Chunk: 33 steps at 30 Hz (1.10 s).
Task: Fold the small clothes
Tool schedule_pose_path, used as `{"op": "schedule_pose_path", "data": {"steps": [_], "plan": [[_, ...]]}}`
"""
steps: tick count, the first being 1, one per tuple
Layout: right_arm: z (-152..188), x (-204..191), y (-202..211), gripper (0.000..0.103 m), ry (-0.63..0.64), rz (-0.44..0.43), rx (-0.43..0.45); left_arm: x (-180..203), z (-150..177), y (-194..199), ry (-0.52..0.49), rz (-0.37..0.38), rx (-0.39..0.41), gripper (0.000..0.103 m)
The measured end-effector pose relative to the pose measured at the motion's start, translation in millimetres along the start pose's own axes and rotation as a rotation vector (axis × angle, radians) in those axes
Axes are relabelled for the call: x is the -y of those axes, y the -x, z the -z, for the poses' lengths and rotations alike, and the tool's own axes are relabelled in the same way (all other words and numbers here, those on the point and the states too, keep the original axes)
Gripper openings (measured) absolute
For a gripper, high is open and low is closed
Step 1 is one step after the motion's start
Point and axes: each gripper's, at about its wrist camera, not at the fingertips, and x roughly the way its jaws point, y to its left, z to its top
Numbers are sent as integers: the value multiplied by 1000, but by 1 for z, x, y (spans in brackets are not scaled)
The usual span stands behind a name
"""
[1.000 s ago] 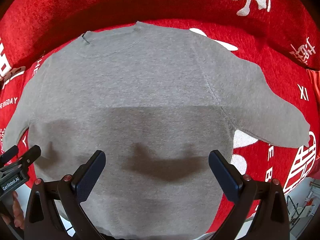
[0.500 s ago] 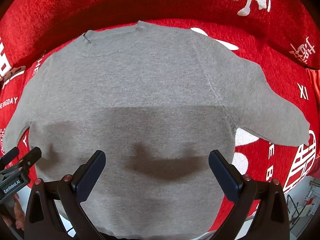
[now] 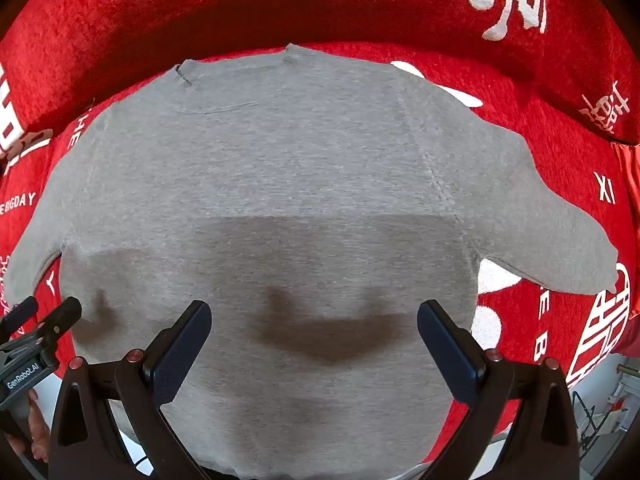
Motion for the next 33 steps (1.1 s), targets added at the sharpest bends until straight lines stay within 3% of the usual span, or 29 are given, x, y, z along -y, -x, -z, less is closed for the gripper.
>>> {"op": "schedule_pose_path", "data": {"steps": [9, 11, 14, 18, 23, 26, 30, 33], "plan": [[-1, -11, 2, 103, 17, 13, -3, -13, 3, -2, 27, 40, 6, 103], [-1, -15, 4, 103, 25, -2, 3, -16, 3, -2, 42, 74, 8, 103], [0, -28, 7, 103, 56, -15, 10, -37, 3, -5, 123, 194, 17, 103], [4, -51, 6, 103, 106, -34, -3, -92, 4, -13, 299, 257, 59, 103], [13, -86, 0, 103, 175, -62, -25, -192, 18, -28, 520, 195, 157, 103], [16, -104, -5, 103, 207, -78, -39, -244, 26, -45, 654, 182, 172, 103], [20, -126, -9, 103, 229, -99, -52, -285, 38, -75, 779, 270, 176, 103], [22, -139, -10, 103, 247, -104, -50, -291, 32, -81, 791, 332, 213, 103]]}}
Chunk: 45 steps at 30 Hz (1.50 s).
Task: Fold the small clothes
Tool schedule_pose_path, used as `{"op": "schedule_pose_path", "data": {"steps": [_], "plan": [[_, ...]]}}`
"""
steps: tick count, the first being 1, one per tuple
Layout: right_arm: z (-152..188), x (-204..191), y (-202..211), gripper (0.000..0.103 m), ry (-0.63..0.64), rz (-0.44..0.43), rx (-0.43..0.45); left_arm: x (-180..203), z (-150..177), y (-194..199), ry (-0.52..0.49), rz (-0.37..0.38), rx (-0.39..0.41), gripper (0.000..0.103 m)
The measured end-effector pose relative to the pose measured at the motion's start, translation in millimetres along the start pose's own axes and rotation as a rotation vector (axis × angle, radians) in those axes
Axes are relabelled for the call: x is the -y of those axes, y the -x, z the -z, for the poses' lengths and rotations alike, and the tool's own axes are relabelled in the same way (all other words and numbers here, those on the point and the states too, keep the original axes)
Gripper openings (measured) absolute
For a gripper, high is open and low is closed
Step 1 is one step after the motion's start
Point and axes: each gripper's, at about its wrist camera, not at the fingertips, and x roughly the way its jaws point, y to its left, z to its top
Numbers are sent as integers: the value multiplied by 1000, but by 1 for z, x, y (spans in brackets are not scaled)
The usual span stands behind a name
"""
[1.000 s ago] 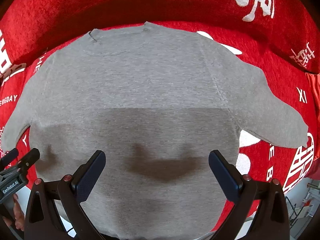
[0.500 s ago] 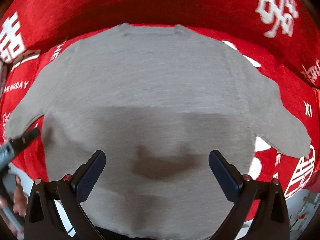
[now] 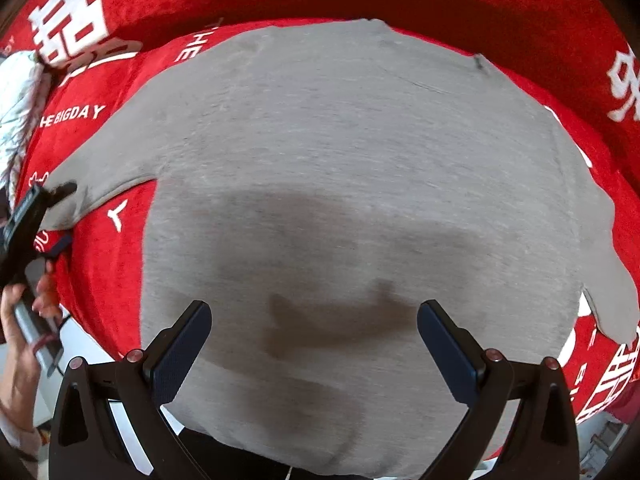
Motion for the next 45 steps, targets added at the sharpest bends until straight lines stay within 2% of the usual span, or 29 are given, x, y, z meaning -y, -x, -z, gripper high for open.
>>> {"op": "schedule_pose_path", "data": {"steps": [2, 3, 4, 5, 7, 8, 10, 14, 20, 25, 29, 31, 33, 35, 36, 38, 39, 40, 41, 45], "plan": [[0, -7, -1, 103, 6, -1, -1, 3, -7, -4, 12, 67, 14, 103], [0, -10, -2, 103, 8, -2, -2, 4, -10, -6, 11, 85, 23, 100], [2, -11, -2, 103, 9, -3, -3, 5, -15, -5, 6, 92, 41, 83], [3, -13, -2, 103, 10, -2, -3, 6, -17, -6, 0, 85, 50, 72], [5, -14, -1, 103, 7, -1, -1, 3, -19, -10, -1, 101, 44, 14], [7, -13, 0, 103, 4, -6, 2, 1, -19, -11, 3, 139, 37, 7], [11, -13, 2, 103, 0, -14, 15, 1, -19, -4, -21, 191, 65, 7], [22, 0, 4, 103, -35, -29, 27, 32, -15, 28, -180, 218, 113, 7], [36, 41, 20, 103, -116, -67, 77, 151, 23, 61, -486, 319, 134, 7], [45, 92, 34, 103, -228, -95, 129, 270, 100, 54, -748, 413, 72, 7], [59, 142, 38, 103, -328, -92, 151, 339, 182, 13, -926, 385, -35, 7], [69, 167, 34, 103, -370, -86, 147, 360, 223, -21, -1031, 290, -84, 7], [78, 186, 26, 103, -400, -74, 137, 367, 253, -52, -1091, 199, -136, 7], [87, 200, 15, 103, -426, -61, 123, 363, 272, -66, -1121, 111, -152, 15], [89, 198, 7, 103, -433, -56, 119, 361, 278, -74, -1129, 62, -180, 27], [92, 206, 3, 103, -442, -54, 110, 353, 281, -65, -1132, 98, -164, 37], [92, 208, 2, 103, -442, -56, 109, 353, 282, -56, -1150, 106, -157, 60], [90, 208, 3, 103, -438, -57, 111, 353, 281, -49, -1165, 94, -154, 88], [89, 208, 5, 103, -430, -58, 116, 351, 279, -39, -1177, 73, -138, 94], [60, 177, 25, 103, -295, -37, 194, 328, 240, 17, -1153, 45, -23, 94]]}}
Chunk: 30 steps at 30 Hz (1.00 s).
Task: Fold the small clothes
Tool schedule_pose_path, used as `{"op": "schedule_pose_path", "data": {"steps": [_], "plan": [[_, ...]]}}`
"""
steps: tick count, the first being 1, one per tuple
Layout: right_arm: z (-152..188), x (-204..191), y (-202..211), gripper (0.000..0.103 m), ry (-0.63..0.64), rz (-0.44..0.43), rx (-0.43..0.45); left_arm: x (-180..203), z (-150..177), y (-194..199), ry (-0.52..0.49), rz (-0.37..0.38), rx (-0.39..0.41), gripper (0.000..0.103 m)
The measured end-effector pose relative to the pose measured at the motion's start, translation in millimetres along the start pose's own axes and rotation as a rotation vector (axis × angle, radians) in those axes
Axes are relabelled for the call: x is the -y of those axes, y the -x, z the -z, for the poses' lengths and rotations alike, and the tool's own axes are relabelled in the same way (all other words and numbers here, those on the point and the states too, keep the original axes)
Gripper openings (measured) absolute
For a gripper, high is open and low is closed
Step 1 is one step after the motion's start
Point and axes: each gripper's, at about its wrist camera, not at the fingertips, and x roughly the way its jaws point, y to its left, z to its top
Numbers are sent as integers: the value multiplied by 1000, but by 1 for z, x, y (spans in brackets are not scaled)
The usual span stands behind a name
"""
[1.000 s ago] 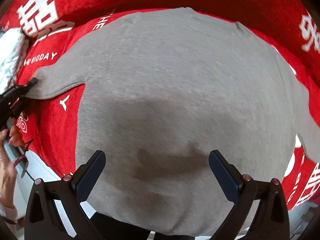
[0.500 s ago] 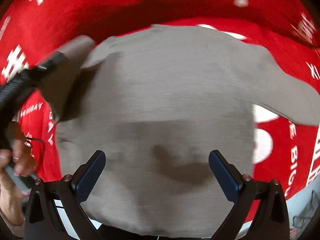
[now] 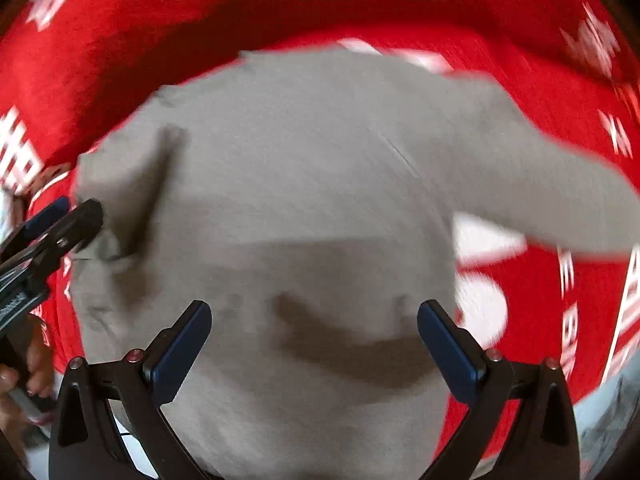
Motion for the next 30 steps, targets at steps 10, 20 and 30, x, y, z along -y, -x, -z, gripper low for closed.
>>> {"op": "schedule_pose_path", "data": {"steps": [10, 20, 30], "plan": [[-20, -181, -41, 94, 751, 163, 163, -164, -11, -53, 295, -190, -133, 94], [-68, -62, -15, 7, 27, -186, 240, -163, -7, -86, 306, -189, -164, 94], [-7, 47, -37, 72, -698, -624, 113, -171, -29, -92, 319, -93, -182, 94]]}}
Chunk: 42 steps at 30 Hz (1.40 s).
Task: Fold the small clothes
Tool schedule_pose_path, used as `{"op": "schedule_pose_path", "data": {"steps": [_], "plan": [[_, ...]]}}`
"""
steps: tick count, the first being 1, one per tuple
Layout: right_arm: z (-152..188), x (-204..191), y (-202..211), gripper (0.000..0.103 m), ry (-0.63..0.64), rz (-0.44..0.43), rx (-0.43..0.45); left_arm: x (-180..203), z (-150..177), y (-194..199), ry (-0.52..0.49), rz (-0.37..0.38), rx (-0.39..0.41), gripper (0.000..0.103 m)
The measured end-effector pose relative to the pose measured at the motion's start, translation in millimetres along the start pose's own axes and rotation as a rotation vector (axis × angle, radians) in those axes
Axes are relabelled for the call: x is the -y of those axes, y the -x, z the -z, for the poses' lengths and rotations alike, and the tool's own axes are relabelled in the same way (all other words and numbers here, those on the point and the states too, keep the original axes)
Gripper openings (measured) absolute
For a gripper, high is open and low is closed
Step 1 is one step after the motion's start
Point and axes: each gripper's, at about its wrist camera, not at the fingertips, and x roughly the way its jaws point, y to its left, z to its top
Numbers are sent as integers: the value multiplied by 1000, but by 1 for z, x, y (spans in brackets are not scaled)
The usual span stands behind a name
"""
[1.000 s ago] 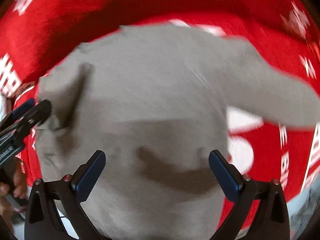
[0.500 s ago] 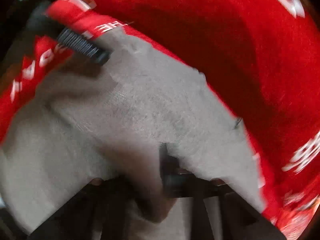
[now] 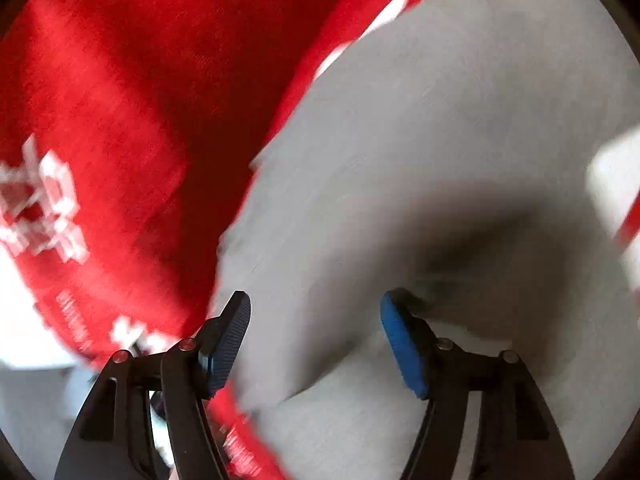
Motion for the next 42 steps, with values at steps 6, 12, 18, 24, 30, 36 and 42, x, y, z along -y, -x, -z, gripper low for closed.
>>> {"op": "schedule_pose_path", "data": {"steps": [6, 12, 18, 24, 30, 36, 42], "plan": [[97, -51, -107, 71, 33, -102, -347, -2, -2, -7, -26, 60, -42, 54], [103, -69, -154, 7, -14, -105, -332, -17, -2, 9, -30, 188, -19, 9], [113, -91, -165, 7, 149, -84, -426, -62, -6, -1, -30, 133, -13, 9], [103, -65, -111, 62, 192, 15, -425, -70, -15, 5, 13, 107, 4, 9], [21, 11, 29, 63, 22, 227, -33, -59, -11, 25, 6, 103, 33, 9], [-4, 27, 41, 52, -60, 225, -10, -34, 1, 24, -35, 61, 28, 9], [-26, -26, 55, 7, 197, 209, 45, -26, 5, 21, -50, 2, 26, 9]]}}
